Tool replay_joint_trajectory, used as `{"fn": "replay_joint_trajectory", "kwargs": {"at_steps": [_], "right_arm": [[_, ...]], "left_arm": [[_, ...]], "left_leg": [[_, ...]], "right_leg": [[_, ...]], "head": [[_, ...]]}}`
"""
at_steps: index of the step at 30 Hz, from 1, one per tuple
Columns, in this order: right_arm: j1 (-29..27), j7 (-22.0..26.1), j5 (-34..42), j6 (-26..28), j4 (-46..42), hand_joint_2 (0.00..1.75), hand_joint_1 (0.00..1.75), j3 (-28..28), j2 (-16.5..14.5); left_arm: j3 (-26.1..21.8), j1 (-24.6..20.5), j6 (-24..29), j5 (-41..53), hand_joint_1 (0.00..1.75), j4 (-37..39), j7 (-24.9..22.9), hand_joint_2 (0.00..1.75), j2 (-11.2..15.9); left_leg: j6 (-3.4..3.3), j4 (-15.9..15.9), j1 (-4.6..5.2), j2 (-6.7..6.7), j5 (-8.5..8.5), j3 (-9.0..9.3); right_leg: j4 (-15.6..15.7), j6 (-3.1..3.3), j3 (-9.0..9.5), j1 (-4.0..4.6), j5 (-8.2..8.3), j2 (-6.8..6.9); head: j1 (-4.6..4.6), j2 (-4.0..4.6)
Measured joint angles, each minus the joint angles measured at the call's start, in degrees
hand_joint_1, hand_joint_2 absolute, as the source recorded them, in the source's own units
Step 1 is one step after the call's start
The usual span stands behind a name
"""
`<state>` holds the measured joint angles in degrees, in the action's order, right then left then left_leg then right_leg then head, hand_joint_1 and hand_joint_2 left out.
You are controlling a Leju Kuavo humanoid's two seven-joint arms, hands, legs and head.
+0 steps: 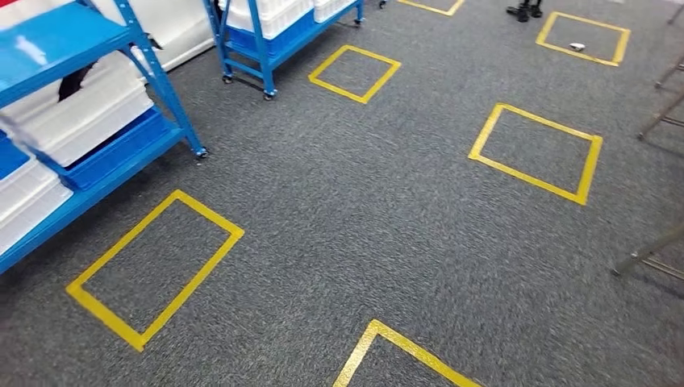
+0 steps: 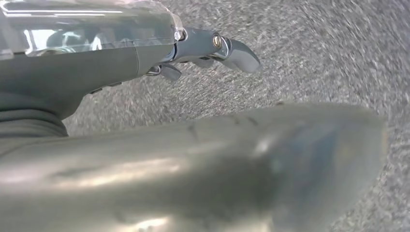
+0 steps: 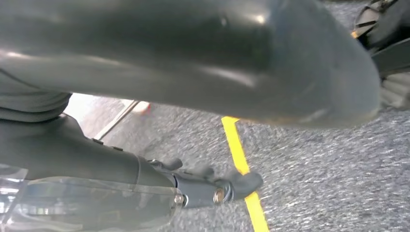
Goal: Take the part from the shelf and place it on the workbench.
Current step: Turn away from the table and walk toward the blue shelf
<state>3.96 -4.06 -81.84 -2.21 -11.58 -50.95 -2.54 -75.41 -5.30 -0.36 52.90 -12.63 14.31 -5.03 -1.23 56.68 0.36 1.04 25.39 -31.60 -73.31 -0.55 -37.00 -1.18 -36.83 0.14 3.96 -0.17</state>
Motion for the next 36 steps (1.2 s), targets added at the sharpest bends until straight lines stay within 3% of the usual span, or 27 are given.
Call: {"fn": "replay_joint_trajectory", "kwargs": {"at_steps": [1, 2, 3, 5, 7, 9, 10, 12, 14, 16, 17, 18, 19, 21, 23, 25, 27, 29, 31, 32, 33, 34, 36], "right_arm": [[-0.11, -0.05, 0.01, 0.01, 0.0, 0.0, 0.0, -0.01, 0.02], [-0.2, -0.09, 0.02, 0.02, 0.0, 0.0, 0.0, -0.01, 0.05], [-0.24, -0.11, 0.02, 0.03, 0.0, 0.0, 0.0, -0.02, 0.11], [-0.31, -0.11, 0.03, 0.04, 0.0, 0.0, 0.0, -0.02, 0.2], [-0.28, -0.09, 0.03, 0.03, 0.0, 0.0, 0.0, -0.01, 0.21], [-0.06, -0.08, 0.03, 0.03, 0.0, 0.0, 0.0, -0.01, 0.19], [0.01, -0.09, 0.03, 0.03, -0.01, 0.0, 0.0, -0.02, 0.19], [-0.08, -0.12, 0.02, 0.04, -0.02, 0.0, 0.0, -0.02, 0.2], [-0.34, -0.14, -0.04, 0.04, -0.02, 0.0, 0.0, -0.02, 0.23], [-0.42, -0.13, -0.12, 0.02, -0.02, 0.0, 0.0, -0.02, 0.25], [-0.39, -0.11, -0.14, 0.02, -0.02, 0.0, 0.0, -0.02, 0.26], [-0.35, -0.09, -0.15, 0.02, -0.02, 0.0, 0.0, -0.02, 0.27], [-0.31, -0.06, -0.14, 0.03, -0.02, 0.0, 0.0, -0.02, 0.27], [-0.3, -0.02, -0.13, 0.08, -0.01, 0.0, 0.0, -0.03, 0.21], [-0.19, 0.01, -0.14, 0.12, 0.0, 0.0, 0.0, -0.03, 0.15], [0.15, 0.01, -0.19, 0.14, -0.01, 0.0, 0.0, -0.03, 0.15], [0.32, 0.01, -0.23, 0.1, -0.02, 0.0, 0.0, -0.02, 0.24], [0.13, 0.02, -0.21, 0.06, -0.03, 0.0, 0.0, -0.04, 0.31], [-0.15, 0.0, -0.11, 0.09, -0.02, 0.0, 0.0, -0.11, 0.33], [-0.26, -0.01, -0.05, 0.14, -0.02, 0.0, 0.0, -0.16, 0.39], [-0.33, -0.01, 0.0, 0.2, -0.02, 0.0, 0.0, -0.22, 0.45], [-0.36, -0.01, 0.02, 0.24, -0.02, 0.0, 0.0, -0.28, 0.54], [-0.47, -0.01, 0.03, 0.27, 0.01, 0.0, 0.0, -0.44, 0.61]], "left_arm": [[-0.11, -0.02, 0.02, -0.07, 0.0, 0.0, -0.21, 0.0, -0.12], [-0.21, 0.0, 0.03, -0.1, 0.0, 0.0, -0.34, 0.0, -0.23], [-0.31, 0.03, 0.03, -0.1, 0.0, 0.0, -0.44, 0.0, -0.34], [-0.52, 0.02, 0.03, -0.12, 0.0, 0.0, -0.51, 0.0, -0.57], [-0.73, -0.03, 0.07, -0.14, 0.0, 0.0, -0.55, 0.0, -0.68], [-0.93, 0.04, 0.11, -0.14, 0.0, 0.0, -0.57, 0.0, -0.67], [-1.02, 0.11, 0.12, -0.15, 0.0, 0.0, -0.6, 0.0, -0.67], [-1.13, 0.08, 0.12, -0.21, 0.0, 0.0, -0.69, 0.0, -0.7], [-1.16, -0.07, 0.1, -0.3, 0.0, 0.0, -0.76, 0.0, -0.82], [-1.18, -0.03, 0.03, -0.37, 0.0, 0.0, -0.68, 0.0, -0.95], [-1.19, 0.05, -0.02, -0.4, 0.0, 0.0, -0.54, 0.0, -0.99], [-1.2, 0.11, -0.09, -0.41, 0.0, 0.0, -0.35, 0.0, -1.0], [-1.2, 0.13, -0.14, -0.41, 0.0, 0.0, -0.14, 0.0, -1.01], [-1.2, -0.03, -0.14, -0.4, 0.0, 0.0, 0.14, 0.0, -1.0], [-1.2, -0.17, 0.1, -0.44, 0.0, 0.0, 0.16, 0.0, -1.02], [-1.23, -0.03, 0.45, -0.54, 0.0, 0.0, 0.04, 0.0, -1.04], [-1.26, 0.06, 0.64, -0.56, 0.0, -0.01, -0.06, 0.0, -1.22], [-1.26, -0.14, 0.68, -0.39, 0.0, -0.01, -0.02, 0.0, -1.43], [-1.25, -0.23, 0.6, -0.22, 0.0, 0.0, 0.06, 0.0, -1.56], [-1.25, -0.17, 0.52, -0.17, 0.0, 0.0, 0.09, 0.0, -1.64], [-1.25, -0.11, 0.43, -0.12, 0.0, 0.0, 0.09, 0.0, -1.72], [-1.25, -0.06, 0.37, -0.08, 0.0, 0.0, 0.08, 0.0, -1.79], [-1.24, -0.07, 0.23, 0.01, 0.0, 0.0, 0.05, 0.0, -1.88]], "left_leg": [[0.01, 0.09, 0.0, 0.81, 0.06, 0.03], [0.09, 0.23, -0.04, 1.67, 0.15, 0.1], [0.25, 0.47, -0.12, 2.53, 0.29, 0.16], [0.83, 1.26, -0.26, 3.95, 0.77, 0.0], [1.57, 1.77, -0.39, 5.03, 1.1, -0.49], [2.26, 1.68, -0.54, 6.03, 1.09, -0.78], [2.51, 1.91, -0.55, 5.67, 1.26, -0.87], [2.99, 4.99, -0.46, 3.12, 3.1, -2.2], [3.39, 12.28, -0.53, 0.25, 6.63, -5.82], [3.5, 18.04, -0.64, -0.48, 8.4, -8.84], [3.36, 17.91, -0.62, -0.59, 7.68, -8.85], [3.05, 15.33, -0.51, -0.82, 5.94, -7.57], [2.53, 11.24, -0.24, -1.49, 3.77, -5.44], [1.28, 4.04, 0.61, -3.86, 1.29, -1.75], [0.37, 1.83, 1.26, -4.84, 1.24, -0.83], [-0.17, 0.93, 1.18, -3.63, 0.78, -0.42], [-0.54, -0.44, 0.64, -2.4, -0.05, 0.47], [-0.66, -1.04, 0.29, -1.12, -0.48, 0.82], [-0.57, -0.93, 0.18, 0.44, -0.43, 0.77], [-0.42, -0.76, 0.07, 1.29, -0.32, 0.79], [-0.19, -0.46, -0.12, 2.14, -0.14, 0.8], [0.13, 0.01, -0.36, 2.94, 0.14, 0.79], [0.99, 1.34, -0.72, 4.35, 0.95, 0.24]], "right_leg": [[-1.31, -0.05, -1.01, -0.02, 0.29, -0.08], [-0.45, -0.08, -1.02, -0.06, 1.74, -0.14], [2.56, -0.1, 0.01, -0.12, 4.08, -0.4], [9.98, -0.08, 2.99, -0.25, 7.81, -2.31], [13.05, 0.3, 4.23, -0.12, 8.58, -3.72], [13.13, 1.06, 4.28, 0.05, 8.56, -2.93], [13.34, 1.44, 4.43, 0.05, 8.6, -2.31], [13.73, 2.16, 4.7, 0.0, 8.63, -0.91], [13.8, 2.59, 4.8, 0.33, 8.42, 0.58], [13.79, 2.78, 4.87, 0.65, 8.18, 2.05], [13.79, 2.83, 5.0, 0.8, 8.05, 2.76], [13.79, 2.85, 5.22, 0.93, 7.9, 3.45], [13.8, 2.86, 5.52, 1.05, 7.71, 4.16], [13.85, 2.66, 6.13, 1.2, 7.32, 5.5], [13.98, 2.18, 6.45, 1.05, 7.1, 6.68], [14.17, 1.61, 6.89, 0.87, 6.96, 7.37], [12.46, 1.13, 6.47, 0.78, 5.81, 4.46], [6.58, 0.69, 3.6, 0.52, 2.73, 0.62], [0.21, 0.16, 0.08, 0.2, 0.49, -0.17], [-0.69, -0.13, -0.69, 0.02, 0.97, -0.17], [0.59, -0.4, -0.4, -0.17, 2.58, -0.23], [3.81, -0.7, 0.84, -0.43, 4.92, -0.57], [10.32, -0.99, 3.64, -0.9, 7.73, -2.89]], "head": [[0.0, 0.0], [0.0, 0.0], [0.0, 0.0], [-0.01, 0.0], [0.02, 0.0], [0.04, 0.0], [0.04, 0.0], [0.07, 0.0], [0.09, 0.0], [0.09, 0.0], [0.09, 0.0], [0.09, 0.0], [0.09, 0.0], [0.08, 0.0], [0.08, 0.0], [0.09, 0.0], [0.09, 0.0], [0.08, 0.0], [0.07, 0.0], [0.07, 0.0], [0.07, 0.0], [0.07, 0.0], [0.07, 0.0]]}}
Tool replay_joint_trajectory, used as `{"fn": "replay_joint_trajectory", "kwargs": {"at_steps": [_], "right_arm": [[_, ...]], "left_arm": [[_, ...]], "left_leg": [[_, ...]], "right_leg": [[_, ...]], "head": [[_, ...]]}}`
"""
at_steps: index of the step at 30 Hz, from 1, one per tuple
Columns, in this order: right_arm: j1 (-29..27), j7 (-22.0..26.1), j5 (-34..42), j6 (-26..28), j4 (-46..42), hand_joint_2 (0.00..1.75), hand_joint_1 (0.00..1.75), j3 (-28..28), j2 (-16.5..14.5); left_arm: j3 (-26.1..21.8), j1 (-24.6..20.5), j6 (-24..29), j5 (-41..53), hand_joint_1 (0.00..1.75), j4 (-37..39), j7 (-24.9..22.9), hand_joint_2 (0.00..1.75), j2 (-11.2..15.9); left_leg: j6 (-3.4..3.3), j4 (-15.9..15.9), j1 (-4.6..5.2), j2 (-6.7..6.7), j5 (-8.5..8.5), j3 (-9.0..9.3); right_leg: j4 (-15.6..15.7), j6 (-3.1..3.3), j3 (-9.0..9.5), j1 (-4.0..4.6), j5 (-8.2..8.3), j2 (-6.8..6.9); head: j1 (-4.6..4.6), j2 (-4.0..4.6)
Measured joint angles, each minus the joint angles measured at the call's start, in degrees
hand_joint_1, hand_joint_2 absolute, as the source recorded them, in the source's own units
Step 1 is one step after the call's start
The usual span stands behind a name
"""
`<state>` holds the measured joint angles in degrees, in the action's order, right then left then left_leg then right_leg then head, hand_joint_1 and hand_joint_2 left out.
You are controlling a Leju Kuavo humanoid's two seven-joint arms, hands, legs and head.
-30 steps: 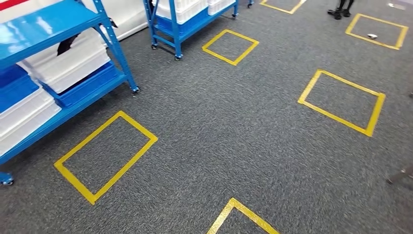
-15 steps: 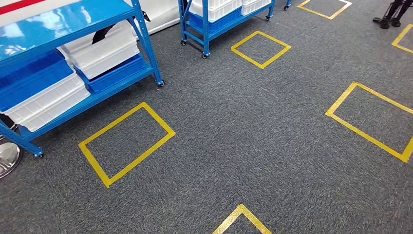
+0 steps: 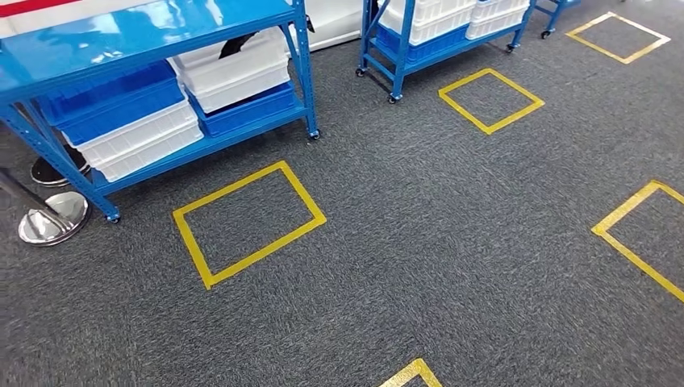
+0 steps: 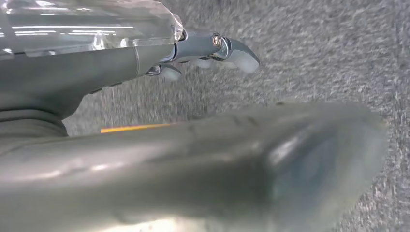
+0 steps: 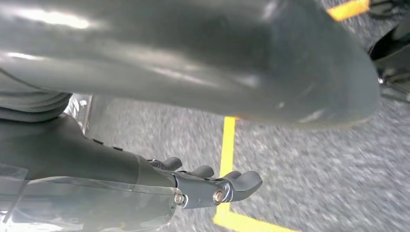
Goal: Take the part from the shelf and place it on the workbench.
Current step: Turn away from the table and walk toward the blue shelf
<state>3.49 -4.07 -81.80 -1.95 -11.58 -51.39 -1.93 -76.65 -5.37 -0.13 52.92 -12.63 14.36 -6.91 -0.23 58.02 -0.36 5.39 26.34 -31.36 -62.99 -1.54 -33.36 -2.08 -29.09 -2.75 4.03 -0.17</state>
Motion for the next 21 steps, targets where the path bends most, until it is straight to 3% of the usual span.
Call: {"fn": "replay_joint_trajectory", "kwargs": {"at_steps": [2, 4, 5, 7, 8, 9, 10, 11, 12, 13, 15, 17, 19, 20, 21], "right_arm": [[-0.03, 0.02, 0.08, 0.0, 0.03, 0.0, 0.0, -0.12, -0.01], [0.15, -0.01, 0.19, -0.01, 0.04, 0.0, 0.0, -0.19, -0.02], [0.19, -0.06, 0.24, -0.01, 0.04, 0.0, 0.0, -0.22, 0.0], [0.13, -0.13, 0.32, -0.02, 0.04, 0.0, 0.0, -0.25, 0.03], [0.04, -0.16, 0.34, -0.02, 0.04, 0.0, 0.0, -0.26, 0.05], [-0.04, -0.16, 0.34, -0.02, 0.04, 0.0, 0.0, -0.27, 0.05], [-0.09, -0.16, 0.34, -0.02, 0.04, 0.0, 0.0, -0.27, 0.05], [-0.1, -0.16, 0.34, -0.02, 0.04, 0.0, 0.0, -0.28, 0.05], [-0.07, -0.16, 0.34, -0.02, 0.04, 0.0, 0.0, -0.28, 0.05], [-0.04, -0.16, 0.35, -0.02, 0.04, 0.0, 0.0, -0.28, 0.04], [-0.03, -0.17, 0.41, -0.02, 0.04, 0.0, 0.0, -0.28, 0.0], [0.01, -0.16, 0.51, -0.02, 0.05, 0.0, 0.0, -0.32, -0.06], [0.35, -0.15, 0.61, -0.01, 0.05, 0.0, 0.0, -0.37, -0.08], [0.52, -0.15, 0.64, 0.0, 0.03, 0.0, 0.0, -0.38, -0.08], [0.61, -0.14, 0.66, 0.01, 0.01, 0.0, 0.0, -0.4, -0.05]], "left_arm": [[0.02, -0.09, -0.13, 0.11, 0.0, 0.0, 0.0, 0.0, -0.02], [0.04, -0.01, -0.25, 0.23, 0.0, 0.0, 0.02, 0.0, 0.01], [0.05, 0.07, -0.32, 0.28, 0.0, 0.0, 0.02, 0.0, 0.02], [0.09, 0.02, -0.42, 0.34, 0.0, 0.0, -0.01, 0.0, 0.05], [0.11, -0.09, -0.46, 0.38, 0.0, 0.0, -0.01, 0.0, 0.03], [0.13, -0.2, -0.49, 0.41, 0.0, 0.0, -0.02, 0.0, 0.03], [0.15, -0.24, -0.5, 0.45, 0.0, 0.0, -0.02, 0.0, 0.03], [0.16, -0.19, -0.51, 0.49, 0.0, 0.0, -0.02, 0.0, 0.03], [0.16, -0.09, -0.52, 0.5, 0.0, 0.0, -0.02, 0.0, 0.03], [0.16, -0.01, -0.53, 0.51, 0.0, 0.0, -0.02, 0.0, 0.03], [0.17, -0.02, -0.56, 0.56, 0.0, 0.0, -0.02, 0.0, 0.08], [0.22, -0.2, -0.63, 0.7, 0.0, 0.0, 0.01, 0.0, 0.15], [0.25, -0.17, -0.71, 0.83, 0.0, 0.0, -0.01, 0.0, 0.2], [0.26, -0.04, -0.75, 0.86, 0.0, 0.0, -0.05, 0.0, 0.22], [0.26, 0.02, -0.79, 0.87, 0.0, 0.0, -0.1, 0.0, 0.24]], "left_leg": [[0.81, 0.84, -0.05, 1.0, 0.47, -0.72], [1.37, 0.87, -0.16, 1.91, 0.45, -0.93], [1.58, 1.19, -0.18, 1.41, 0.65, -1.07], [2.0, 4.78, -0.12, -1.54, 2.58, -2.73], [2.16, 8.2, -0.09, -3.38, 4.24, -4.44], [2.28, 12.38, -0.14, -4.39, 6.03, -6.64], [2.33, 16.0, -0.2, -4.81, 7.23, -8.63], [2.27, 17.8, -0.22, -4.95, 7.34, -9.73], [2.12, 17.63, -0.22, -5.05, 6.43, -9.83], [1.8, 14.74, -0.13, -5.37, 4.38, -8.54], [0.69, 6.47, 0.51, -7.87, 0.59, -4.6], [-0.31, 1.9, 1.29, -9.99, -0.47, -2.57], [-0.78, 1.25, 1.57, -9.27, -0.29, -2.46], [-0.98, 0.68, 1.36, -8.58, -0.5, -2.02], [-1.21, 0.01, 1.1, -7.87, -0.74, -1.48]], "right_leg": [[2.28, 0.58, 0.96, 0.01, 0.05, -1.41], [2.39, 1.59, 1.02, 0.22, 0.08, -0.25], [2.51, 1.99, 1.16, 0.22, 0.06, 0.37], [2.77, 2.72, 1.39, 0.23, 0.02, 1.85], [2.81, 2.95, 1.46, 0.38, -0.08, 2.58], [2.82, 3.13, 1.48, 0.55, -0.2, 3.4], [2.81, 3.23, 1.52, 0.72, -0.33, 4.22], [2.81, 3.29, 1.63, 0.85, -0.49, 5.01], [2.8, 3.3, 1.81, 0.96, -0.66, 5.76], [2.81, 3.28, 2.11, 1.06, -0.88, 6.47], [2.89, 3.1, 2.82, 1.31, -1.37, 7.8], [3.09, 2.62, 3.3, 1.44, -1.7, 8.95], [3.54, 2.01, 3.86, 1.46, -1.84, 10.13], [3.7, 1.69, 4.36, 1.41, -2.02, 10.22], [3.42, 1.42, 4.63, 1.44, -2.44, 9.43]], "head": [[0.01, 0.0], [0.02, 0.0], [0.02, 0.0], [0.03, 0.0], [0.03, 0.0], [0.04, 0.0], [0.04, 0.0], [0.04, 0.0], [0.04, 0.0], [0.04, 0.0], [0.03, 0.0], [0.03, 0.0], [0.04, 0.0], [0.03, 0.0], [0.02, 0.0]]}}
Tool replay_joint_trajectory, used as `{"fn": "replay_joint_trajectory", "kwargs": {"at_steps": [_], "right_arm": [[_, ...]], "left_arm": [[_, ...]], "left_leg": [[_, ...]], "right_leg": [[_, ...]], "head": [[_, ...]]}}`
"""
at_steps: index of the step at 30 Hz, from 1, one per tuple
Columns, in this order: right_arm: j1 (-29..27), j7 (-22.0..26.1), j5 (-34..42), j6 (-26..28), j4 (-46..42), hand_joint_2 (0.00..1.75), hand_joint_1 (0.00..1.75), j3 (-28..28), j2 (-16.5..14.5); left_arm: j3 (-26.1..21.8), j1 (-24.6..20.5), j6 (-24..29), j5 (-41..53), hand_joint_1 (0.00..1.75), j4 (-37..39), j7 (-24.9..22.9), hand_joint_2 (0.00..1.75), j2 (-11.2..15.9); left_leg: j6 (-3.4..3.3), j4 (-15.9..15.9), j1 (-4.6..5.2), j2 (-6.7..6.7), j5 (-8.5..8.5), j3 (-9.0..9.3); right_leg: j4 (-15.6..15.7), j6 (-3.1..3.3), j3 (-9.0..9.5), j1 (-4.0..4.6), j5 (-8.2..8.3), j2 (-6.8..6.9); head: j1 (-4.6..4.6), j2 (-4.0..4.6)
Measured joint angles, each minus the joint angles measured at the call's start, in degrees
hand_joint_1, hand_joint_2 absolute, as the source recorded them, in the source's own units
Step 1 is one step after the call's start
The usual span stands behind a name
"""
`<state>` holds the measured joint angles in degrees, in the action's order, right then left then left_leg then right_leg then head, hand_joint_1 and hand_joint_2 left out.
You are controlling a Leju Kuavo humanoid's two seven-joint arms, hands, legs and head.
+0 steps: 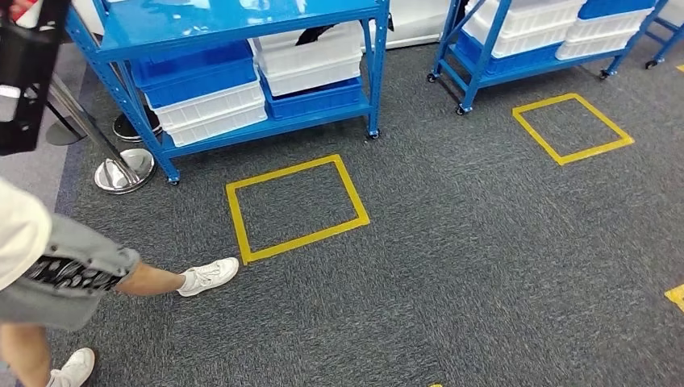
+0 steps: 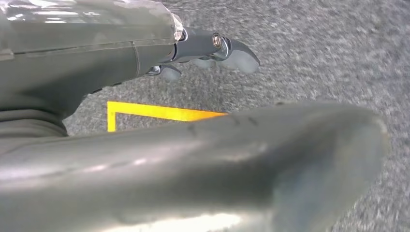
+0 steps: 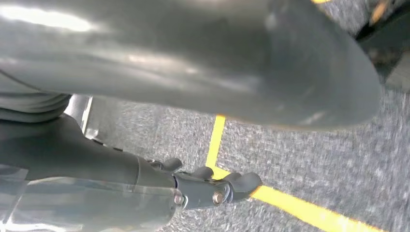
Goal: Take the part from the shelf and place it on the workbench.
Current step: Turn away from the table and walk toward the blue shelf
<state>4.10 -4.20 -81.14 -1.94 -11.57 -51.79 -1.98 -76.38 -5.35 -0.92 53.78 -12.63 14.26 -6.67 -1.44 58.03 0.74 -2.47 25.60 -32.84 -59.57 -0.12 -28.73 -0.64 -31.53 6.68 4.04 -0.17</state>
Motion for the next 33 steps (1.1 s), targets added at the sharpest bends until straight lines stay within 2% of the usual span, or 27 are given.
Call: {"fn": "replay_joint_trajectory", "kwargs": {"at_steps": [1, 2, 3, 4, 5, 6, 7, 9, 10, 11, 14, 16, 17, 19, 20, 21, 22, 23, 24, 26, 27, 29, 31, 33], "right_arm": [[0.01, 0.02, 0.01, 0.0, -0.02, 0.0, 0.0, -0.02, 0.01], [-0.09, 0.03, 0.02, -0.01, -0.03, 0.0, 0.0, -0.05, 0.02], [-0.18, 0.04, 0.02, -0.03, -0.02, 0.0, 0.0, -0.09, 0.03], [-0.28, 0.03, 0.03, -0.04, -0.02, 0.0, 0.0, -0.13, 0.02], [-0.37, 0.01, 0.03, -0.05, -0.02, 0.0, 0.0, -0.15, 0.03], [-0.45, -0.02, 0.04, -0.05, -0.02, 0.0, 0.0, -0.17, 0.03], [-0.51, -0.04, 0.07, -0.04, -0.02, 0.0, 0.0, -0.2, 0.04], [-0.62, -0.07, 0.24, 0.08, -0.02, 0.0, 0.0, -0.3, 0.07], [-0.58, -0.04, 0.46, 0.28, -0.02, 0.0, 0.0, -0.43, 0.08], [-0.47, 0.02, 0.76, 0.61, -0.02, 0.0, 0.0, -0.6, 0.07], [-0.08, 0.18, 1.62, 1.85, -0.02, 0.0, 0.0, -1.21, -0.02], [-0.15, 0.25, 1.75, 2.28, -0.03, 0.0, 0.0, -1.5, -0.09], [-0.26, 0.3, 1.76, 2.37, -0.03, 0.0, 0.0, -1.58, -0.12], [-0.53, 0.36, 1.75, 2.46, -0.04, 0.0, 0.0, -1.69, -0.08], [-0.6, 0.38, 1.74, 2.46, -0.04, 0.0, 0.0, -1.72, -0.08], [-0.64, 0.39, 1.73, 2.44, -0.04, 0.0, 0.0, -1.74, -0.08], [-0.63, 0.39, 1.73, 2.37, -0.04, 0.0, 0.0, -1.75, -0.08], [-0.61, 0.4, 1.72, 2.26, -0.04, 0.0, 0.0, -1.76, -0.08], [-0.6, 0.39, 1.72, 2.13, -0.04, 0.0, 0.0, -1.76, -0.09], [-0.53, 0.37, 1.7, 1.95, -0.03, 0.0, 0.0, -1.76, -0.17], [-0.49, 0.35, 1.69, 1.93, -0.02, 0.0, 0.0, -1.77, -0.21], [-0.29, 0.32, 1.66, 1.92, -0.02, 0.0, 0.0, -1.78, -0.25], [-0.14, 0.28, 1.62, 1.92, -0.03, 0.0, 0.0, -1.77, -0.25], [-0.15, 0.25, 1.57, 1.87, -0.03, 0.0, 0.0, -1.76, -0.27]], "left_arm": [[0.01, -0.03, -0.03, 0.01, 0.0, 0.0, -0.04, 0.0, 0.02], [0.01, -0.14, -0.07, 0.01, 0.0, 0.0, -0.09, 0.0, 0.03], [0.02, -0.31, -0.09, 0.01, 0.0, 0.0, -0.11, 0.0, 0.04], [0.02, -0.44, -0.11, 0.01, 0.0, 0.0, -0.13, 0.0, 0.05], [0.02, -0.5, -0.13, 0.01, 0.0, -0.01, -0.14, 0.0, 0.06], [0.02, -0.46, -0.15, 0.01, 0.0, -0.01, -0.15, 0.0, 0.07], [0.02, -0.39, -0.21, 0.02, 0.0, -0.01, -0.16, 0.0, 0.07], [0.03, -0.24, -0.4, 0.08, 0.0, 0.0, -0.18, 0.0, 0.07], [0.05, -0.19, -0.52, 0.14, 0.0, 0.0, -0.17, 0.0, 0.08], [0.08, -0.14, -0.63, 0.19, 0.0, 0.0, -0.16, 0.0, 0.09], [0.09, 0.01, -0.85, 0.16, 0.0, -0.01, -0.13, 0.0, 0.2], [0.08, 0.01, -0.91, 0.02, 0.0, -0.01, -0.13, 0.0, 0.37], [0.08, -0.06, -0.93, -0.04, 0.0, -0.01, -0.14, 0.0, 0.45], [0.08, -0.18, -0.97, -0.08, 0.0, 0.0, -0.16, 0.0, 0.46], [0.08, -0.18, -0.98, -0.09, 0.0, 0.0, -0.17, 0.0, 0.46], [0.08, -0.15, -0.99, -0.09, 0.0, 0.0, -0.19, 0.0, 0.47], [0.08, -0.11, -0.99, -0.1, 0.0, 0.0, -0.2, 0.0, 0.49], [0.08, -0.1, -1.02, -0.12, 0.0, 0.0, -0.2, 0.0, 0.52], [0.07, -0.11, -1.05, -0.14, 0.0, 0.0, -0.19, 0.0, 0.58], [0.07, -0.26, -1.15, -0.22, 0.0, 0.0, -0.16, 0.0, 0.73], [0.08, -0.32, -1.2, -0.25, 0.0, 0.0, -0.13, 0.0, 0.78], [0.07, -0.35, -1.28, -0.31, 0.0, 0.0, -0.04, 0.0, 0.84], [0.06, -0.28, -1.32, -0.35, 0.0, 0.0, 0.05, 0.0, 0.87], [0.06, -0.33, -1.36, -0.38, 0.0, 0.0, 0.14, 0.0, 0.88]], "left_leg": [[-0.26, -0.66, -0.28, 0.73, -0.3, 0.54], [-0.44, -1.06, -0.52, 1.43, -0.53, 0.95], [-0.59, -1.17, -0.53, 2.19, -0.59, 1.02], [-0.67, -1.15, -0.51, 3.01, -0.6, 1.05], [-0.68, -1.11, -0.49, 3.83, -0.55, 1.09], [-0.63, -1.04, -0.49, 4.72, -0.44, 1.21], [-0.53, -0.92, -0.52, 5.58, -0.29, 1.37], [-0.18, -0.46, -0.6, 6.85, 0.22, 1.62], [0.1, -0.1, -0.55, 7.29, 0.55, 1.57], [0.38, 0.19, -0.49, 7.53, 0.86, 1.42], [1.32, 0.26, -0.43, 7.85, 1.36, 1.23], [1.98, 1.94, -0.41, 6.32, 2.61, 0.77], [2.3, 4.36, -0.48, 5.19, 4.01, -0.25], [2.89, 12.14, -0.8, 3.41, 7.67, -4.14], [3.06, 15.48, -0.93, 3.15, 8.81, -5.97], [3.14, 17.21, -1.0, 3.03, 8.86, -7.04], [3.12, 16.89, -1.03, 2.98, 7.9, -7.1], [2.96, 14.18, -1.02, 2.93, 5.86, -5.98], [2.64, 10.0, -0.95, 2.79, 3.35, -4.11], [1.89, 2.75, -0.61, 2.35, 0.5, -0.85], [1.57, 1.05, -0.42, 2.17, 0.21, -0.14], [1.06, 0.4, -0.2, 2.21, 0.5, 0.06], [0.46, -0.49, -0.54, 2.37, 0.26, 0.83], [-0.05, -1.3, -0.86, 2.48, 0.06, 1.66]], "right_leg": [[-1.61, -0.22, -0.47, -0.02, -1.06, -1.62], [-4.47, -0.32, -1.76, -0.12, -2.57, -3.61], [-8.29, -0.38, -3.82, -0.14, -4.24, -5.23], [-12.19, -0.46, -6.1, -0.23, -5.61, -6.16], [-14.77, -0.55, -7.84, -0.27, -6.04, -6.42], [-15.3, -0.61, -8.74, -0.29, -5.18, -6.53], [-13.62, -0.64, -8.6, -0.32, -3.22, -6.65], [-6.15, -0.57, -6.31, -0.46, 1.9, -7.37], [-3.0, -0.4, -5.31, -0.45, 3.5, -7.8], [-1.05, -0.16, -4.76, -0.42, 4.28, -8.13], [-0.23, 0.82, -4.64, -0.29, 4.21, -8.05], [0.08, 1.52, -4.3, -0.53, 4.16, -7.58], [0.19, 1.8, -4.16, -0.62, 4.12, -7.29], [0.2, 2.11, -4.05, -0.53, 3.87, -6.76], [0.19, 2.14, -4.0, -0.48, 3.77, -6.54], [0.18, 2.12, -3.87, -0.45, 3.61, -6.36], [0.18, 2.08, -3.68, -0.44, 3.46, -6.23], [0.18, 2.01, -3.36, -0.41, 3.28, -6.1], [0.19, 1.93, -3.0, -0.39, 3.07, -5.96], [0.21, 1.56, -2.51, -0.24, 2.69, -5.73], [0.22, 1.3, -2.43, -0.2, 2.56, -5.65], [0.45, 0.64, -2.25, -0.18, 2.44, -5.54], [0.0, 0.07, -2.05, -0.21, 1.93, -5.64], [-4.35, -0.25, -4.05, -0.23, -0.37, -6.05]], "head": [[-0.01, 0.0], [-0.02, 0.0], [-0.02, 0.0], [-0.02, 0.0], [-0.02, 0.0], [-0.02, 0.0], [-0.02, 0.0], [-0.02, 0.0], [-0.02, 0.0], [-0.02, 0.0], [-0.01, 0.0], [0.0, 0.0], [0.01, 0.0], [0.02, 0.0], [0.02, 0.0], [0.02, 0.0], [0.02, 0.0], [0.02, 0.0], [0.02, 0.0], [0.02, 0.0], [0.02, 0.0], [0.02, 0.0], [0.02, 0.0], [0.01, 0.0]]}}
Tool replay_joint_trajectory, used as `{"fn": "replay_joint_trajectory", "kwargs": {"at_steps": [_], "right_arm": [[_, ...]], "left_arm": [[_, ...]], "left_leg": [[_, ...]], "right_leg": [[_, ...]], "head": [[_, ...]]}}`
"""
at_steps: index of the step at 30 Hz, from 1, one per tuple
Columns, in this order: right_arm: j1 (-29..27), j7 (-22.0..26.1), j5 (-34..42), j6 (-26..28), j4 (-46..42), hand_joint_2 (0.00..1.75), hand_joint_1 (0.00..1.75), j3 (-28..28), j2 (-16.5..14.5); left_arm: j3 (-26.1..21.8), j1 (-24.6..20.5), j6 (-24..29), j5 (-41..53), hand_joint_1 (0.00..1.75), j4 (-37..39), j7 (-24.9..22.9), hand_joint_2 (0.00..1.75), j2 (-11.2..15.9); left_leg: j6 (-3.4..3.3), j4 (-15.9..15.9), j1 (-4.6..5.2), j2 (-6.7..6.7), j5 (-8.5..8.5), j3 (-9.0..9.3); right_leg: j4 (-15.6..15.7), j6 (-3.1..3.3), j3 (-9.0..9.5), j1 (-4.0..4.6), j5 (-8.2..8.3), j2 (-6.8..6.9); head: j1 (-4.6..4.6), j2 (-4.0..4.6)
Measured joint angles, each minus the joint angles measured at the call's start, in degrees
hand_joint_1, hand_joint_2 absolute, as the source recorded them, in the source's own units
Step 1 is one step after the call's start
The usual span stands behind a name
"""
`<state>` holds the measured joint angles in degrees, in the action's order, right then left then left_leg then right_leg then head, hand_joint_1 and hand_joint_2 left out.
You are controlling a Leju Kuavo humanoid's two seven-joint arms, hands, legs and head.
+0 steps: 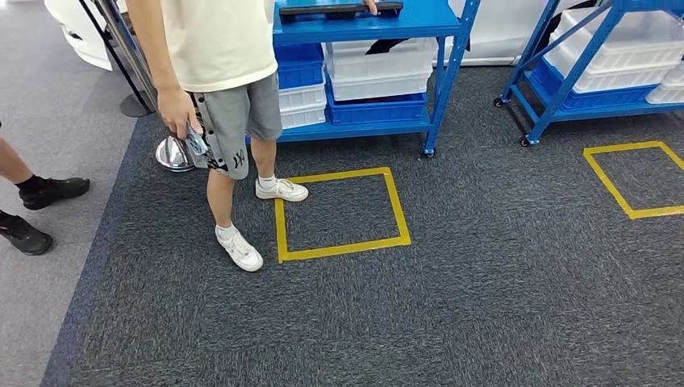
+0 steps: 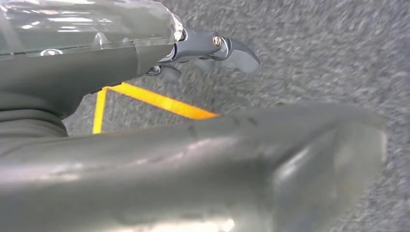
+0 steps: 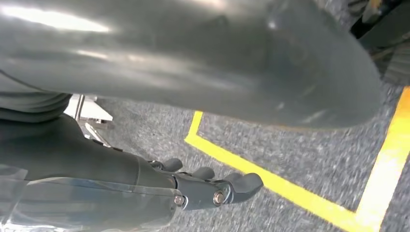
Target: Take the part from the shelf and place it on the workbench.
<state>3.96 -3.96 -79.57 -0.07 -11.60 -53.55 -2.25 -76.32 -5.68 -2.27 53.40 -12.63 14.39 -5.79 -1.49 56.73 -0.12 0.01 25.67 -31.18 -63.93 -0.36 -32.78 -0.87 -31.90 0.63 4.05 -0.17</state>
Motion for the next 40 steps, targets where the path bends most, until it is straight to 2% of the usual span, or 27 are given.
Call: {"fn": "replay_joint_trajectory", "kwargs": {"at_steps": [2, 3, 4, 5, 6, 8, 9, 13, 15, 17, 18, 19, 20, 22, 23, 24, 25, 27, 29, 30, 31, 33, 34, 35, 36, 38, 40], "right_arm": [[-0.04, -0.01, -0.07, -0.07, 0.01, 0.0, 0.0, 0.0, -0.02], [-0.09, -0.01, -0.1, -0.09, 0.02, 0.0, 0.0, 0.0, -0.02], [-0.16, -0.02, -0.13, -0.08, 0.02, 0.0, 0.0, 0.0, 0.0], [-0.22, -0.02, -0.14, -0.06, 0.02, 0.0, 0.0, 0.0, 0.03], [-0.28, -0.01, -0.15, -0.03, 0.02, 0.0, 0.0, 0.0, 0.07], [-0.31, 0.08, -0.16, 0.03, 0.02, 0.0, 0.0, -0.01, 0.14], [-0.3, 0.19, -0.16, 0.1, 0.02, 0.0, 0.0, -0.02, 0.16], [-0.3, 0.86, 0.15, 0.5, 0.02, 0.0, 0.0, -0.05, 0.07], [-0.35, 1.25, 0.78, 0.57, 0.02, 0.0, 0.0, -0.38, -0.01], [-0.37, 1.56, 1.49, 0.6, 0.02, 0.0, 0.0, -0.97, -0.01], [-0.38, 1.72, 1.81, 0.6, 0.02, 0.0, 0.0, -1.25, -0.01], [-0.38, 1.85, 2.15, 0.62, 0.02, 0.0, 0.0, -1.54, -0.01], [-0.37, 2.02, 2.53, 0.67, 0.02, 0.0, 0.0, -1.87, -0.01], [-0.3, 2.53, 3.39, 0.86, 0.02, 0.0, 0.0, -2.56, -0.03], [-0.18, 2.81, 3.73, 0.96, 0.03, 0.0, 0.0, -2.89, -0.09], [-0.08, 3.07, 3.97, 1.04, 0.04, 0.0, 0.0, -3.19, -0.15], [-0.01, 3.27, 4.14, 1.09, 0.04, 0.0, 0.0, -3.48, -0.21], [0.05, 3.5, 4.32, 1.14, 0.05, 0.0, 0.0, -3.94, -0.25], [0.0, 3.66, 4.46, 1.17, 0.05, 0.0, 0.0, -4.22, -0.21], [0.02, 3.78, 4.52, 1.18, 0.04, 0.0, 0.0, -4.37, -0.19], [0.08, 3.9, 4.57, 1.19, 0.04, 0.0, 0.0, -4.52, -0.17], [0.16, 4.09, 4.63, 1.2, 0.04, 0.0, 0.0, -4.86, -0.14], [0.11, 4.16, 4.64, 1.22, 0.04, 0.0, 0.0, -4.99, -0.13], [0.01, 4.25, 4.64, 1.24, 0.04, 0.0, 0.0, -5.09, -0.11], [-0.11, 4.36, 4.61, 1.26, 0.04, 0.0, 0.0, -5.15, -0.08], [-0.16, 4.58, 4.28, 1.26, 0.04, 0.0, 0.0, -5.2, -0.01], [-0.01, 4.66, 3.75, 1.22, 0.03, 0.0, 0.0, -5.19, 0.02]], "left_arm": [[0.0, -0.06, -0.05, -0.08, 0.0, 0.0, 0.03, 0.0, 0.0], [0.0, -0.05, -0.08, -0.14, 0.0, 0.0, 0.03, 0.0, 0.0], [-0.01, -0.02, -0.1, -0.19, 0.0, 0.0, 0.04, 0.0, 0.0], [-0.01, 0.01, -0.13, -0.26, 0.0, 0.0, 0.06, 0.0, -0.01], [-0.02, 0.04, -0.14, -0.31, 0.0, 0.0, 0.1, 0.0, -0.04], [-0.02, 0.05, -0.15, -0.38, 0.0, 0.0, 0.24, 0.0, -0.1], [-0.02, 0.03, -0.15, -0.39, 0.0, 0.0, 0.34, 0.0, -0.13], [-0.02, -0.03, -0.25, -0.41, 0.0, 0.0, 0.77, 0.0, -0.1], [-0.02, -0.02, -0.27, -0.5, 0.0, 0.0, 0.95, 0.0, -0.08], [-0.02, 0.05, -0.29, -0.58, 0.0, 0.0, 1.05, 0.0, -0.11], [-0.02, 0.11, -0.3, -0.6, 0.0, 0.0, 1.06, 0.0, -0.14], [-0.02, 0.19, -0.31, -0.61, 0.0, 0.0, 1.07, 0.0, -0.16], [-0.02, 0.25, -0.31, -0.63, 0.0, 0.0, 1.09, 0.0, -0.18], [-0.03, 0.37, -0.36, -0.66, 0.0, -0.01, 1.15, 0.0, -0.16], [-0.03, 0.42, -0.41, -0.65, 0.0, -0.01, 1.18, 0.0, -0.1], [-0.03, 0.44, -0.47, -0.62, 0.0, -0.01, 1.19, 0.0, -0.06], [-0.03, 0.44, -0.54, -0.6, 0.0, -0.01, 1.2, 0.0, -0.02], [-0.02, 0.34, -0.61, -0.55, 0.0, 0.0, 1.21, 0.0, 0.0], [-0.02, 0.22, -0.69, -0.47, 0.0, 0.0, 1.22, 0.0, -0.05], [-0.02, 0.19, -0.72, -0.42, 0.0, 0.0, 1.22, 0.0, -0.09], [-0.02, 0.19, -0.74, -0.38, 0.0, 0.0, 1.23, 0.0, -0.13], [-0.02, 0.21, -0.74, -0.36, 0.0, 0.0, 1.23, 0.0, -0.15], [-0.02, 0.22, -0.74, -0.36, 0.0, 0.0, 1.24, 0.0, -0.15], [-0.02, 0.22, -0.74, -0.37, 0.0, 0.0, 1.24, 0.0, -0.16], [-0.02, 0.22, -0.74, -0.38, 0.0, 0.0, 1.24, 0.0, -0.2], [-0.02, 0.29, -0.73, -0.4, 0.0, 0.0, 1.31, 0.0, -0.3], [-0.02, 0.36, -0.7, -0.39, 0.0, 0.0, 1.42, 0.0, -0.36]], "left_leg": [[-0.3, -0.07, 0.15, 0.09, 0.3, 0.27], [-0.35, -0.04, 0.2, 0.18, 0.51, 0.45], [-0.34, -0.02, 0.24, 0.3, 0.77, 0.73], [-0.25, 0.03, 0.23, 0.46, 1.07, 1.13], [-0.08, 0.13, 0.21, 0.59, 1.45, 1.56], [0.47, 0.5, 0.33, 0.76, 2.37, 2.06], [0.77, 0.65, 0.42, 0.79, 2.76, 2.12], [1.91, 1.1, 0.49, 0.7, 3.77, 2.44], [2.62, 5.38, 0.3, 0.48, 6.0, 0.65], [3.18, 13.71, 0.0, 0.37, 9.19, -3.99], [3.32, 17.12, -0.11, 0.37, 9.96, -6.21], [3.36, 18.54, -0.17, 0.37, 9.42, -7.56], [3.28, 17.55, -0.19, 0.4, 7.65, -7.74], [2.66, 10.18, -0.12, 1.15, 2.16, -5.45], [2.22, 6.44, -0.06, 1.83, 0.28, -4.03], [1.84, 3.68, 0.05, 2.41, -0.63, -2.93], [1.54, 2.26, 0.17, 2.76, -0.67, -2.32], [1.2, 1.58, 0.4, 2.36, -0.07, -1.8], [0.75, 0.28, 0.13, 1.64, -0.21, -0.76], [0.52, -0.42, -0.02, 1.19, -0.27, -0.15], [0.27, -0.91, -0.13, 0.64, -0.2, 0.4], [-0.04, -0.99, 0.04, -0.43, 0.47, 1.08], [-0.09, -0.95, 0.12, -0.92, 0.9, 1.47], [-0.06, -0.89, 0.15, -1.38, 1.36, 1.98], [0.06, -0.79, 0.15, -1.81, 1.9, 2.61], [0.51, -0.5, 0.27, -2.7, 3.15, 3.74], [1.0, -0.14, 0.52, -3.27, 4.07, 4.2]], "right_leg": [[-7.5, -0.19, -4.37, -0.03, -2.92, -0.27], [-10.01, -0.29, -6.1, -0.04, -3.26, -0.29], [-10.66, -0.34, -6.96, -0.05, -2.47, -0.31], [-8.88, -0.33, -6.57, -0.05, -0.51, -0.33], [-5.11, -0.26, -5.12, -0.05, 2.16, -0.35], [1.87, 0.16, -2.15, 0.0, 5.4, -0.53], [3.66, 0.47, -1.4, 0.06, 5.79, -0.62], [4.36, 1.84, -0.8, 0.14, 5.03, -0.58], [4.6, 2.49, -0.22, -0.07, 4.71, -0.37], [4.61, 2.85, 0.18, -0.02, 4.23, -0.34], [4.61, 2.84, 0.41, 0.03, 3.98, -0.51], [4.6, 2.79, 0.74, 0.05, 3.7, -0.75], [4.6, 2.72, 1.19, 0.07, 3.4, -1.1], [4.66, 2.56, 2.2, 0.05, 2.77, -1.86], [4.67, 2.4, 2.55, 0.07, 2.5, -2.27], [4.68, 2.17, 2.68, 0.0, 2.29, -2.7], [4.74, 1.88, 2.66, -0.14, 2.16, -3.12], [5.15, 1.13, 2.65, -0.39, 2.12, -3.86], [4.85, 0.53, 2.85, -0.4, 1.71, -3.31], [3.23, 0.34, 2.17, -0.32, 0.86, -2.66], [0.33, 0.18, 0.68, -0.3, -0.42, -1.92], [-7.33, -0.11, -4.07, -0.36, -3.09, -1.29], [-9.83, -0.25, -5.91, -0.41, -3.3, -1.2], [-10.21, -0.34, -6.7, -0.43, -2.25, -1.07], [-8.17, -0.35, -6.25, -0.42, -0.02, -0.78], [-0.81, -0.03, -3.43, -0.14, 4.68, 1.48], [3.32, 0.59, -1.74, 0.25, 6.17, 3.55]], "head": [[-0.01, 0.0], [-0.01, 0.0], [-0.01, 0.0], [-0.01, 0.0], [-0.01, 0.0], [-0.01, 0.0], [-0.01, 0.0], [0.01, 0.0], [0.01, 0.0], [0.01, 0.0], [0.01, 0.0], [0.01, 0.0], [0.01, 0.0], [0.01, 0.0], [0.0, 0.0], [0.0, 0.0], [0.0, 0.0], [0.01, 0.0], [0.01, 0.0], [0.0, 0.0], [-0.01, 0.0], [-0.01, 0.0], [-0.01, 0.0], [-0.01, 0.0], [-0.01, 0.0], [-0.02, 0.0], [0.0, 0.0]]}}
